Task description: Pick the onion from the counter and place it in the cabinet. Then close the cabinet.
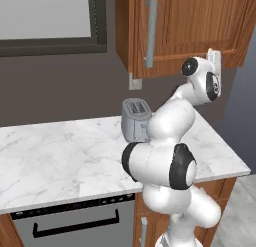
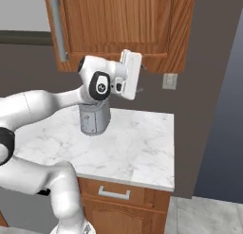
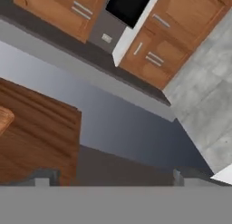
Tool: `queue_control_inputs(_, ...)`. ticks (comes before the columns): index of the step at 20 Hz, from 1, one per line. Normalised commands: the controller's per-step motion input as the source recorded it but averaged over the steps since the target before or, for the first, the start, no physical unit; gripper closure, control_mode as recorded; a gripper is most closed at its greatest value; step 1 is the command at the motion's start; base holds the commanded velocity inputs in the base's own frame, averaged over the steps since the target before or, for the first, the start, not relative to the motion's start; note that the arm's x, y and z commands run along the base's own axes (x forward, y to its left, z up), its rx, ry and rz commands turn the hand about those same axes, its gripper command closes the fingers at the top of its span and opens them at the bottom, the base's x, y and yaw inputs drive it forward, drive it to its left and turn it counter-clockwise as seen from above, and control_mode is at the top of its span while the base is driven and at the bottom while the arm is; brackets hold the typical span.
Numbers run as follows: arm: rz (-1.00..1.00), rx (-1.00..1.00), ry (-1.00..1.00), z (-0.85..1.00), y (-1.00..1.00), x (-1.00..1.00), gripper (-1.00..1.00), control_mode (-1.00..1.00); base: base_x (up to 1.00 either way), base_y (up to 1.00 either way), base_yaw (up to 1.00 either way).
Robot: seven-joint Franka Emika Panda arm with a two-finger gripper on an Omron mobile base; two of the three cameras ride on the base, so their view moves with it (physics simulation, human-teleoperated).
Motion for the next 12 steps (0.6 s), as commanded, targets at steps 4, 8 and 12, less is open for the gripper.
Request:
queue_control_inputs(4,0.4,0.0,0.38,0.76,-0.06,0.93,-1.0,-1.0,0.0,0.0,0.0)
queue_control_inputs(8,0.63,0.0,0.26,0.16,-0.07,1.0,-1.0,-1.0,0.0,0.0,0.0)
queue_control_inputs(12,0.68,0.01,0.05,0.0,-0.1,1.0,-1.0,-1.0,0.0,0.0,0.0)
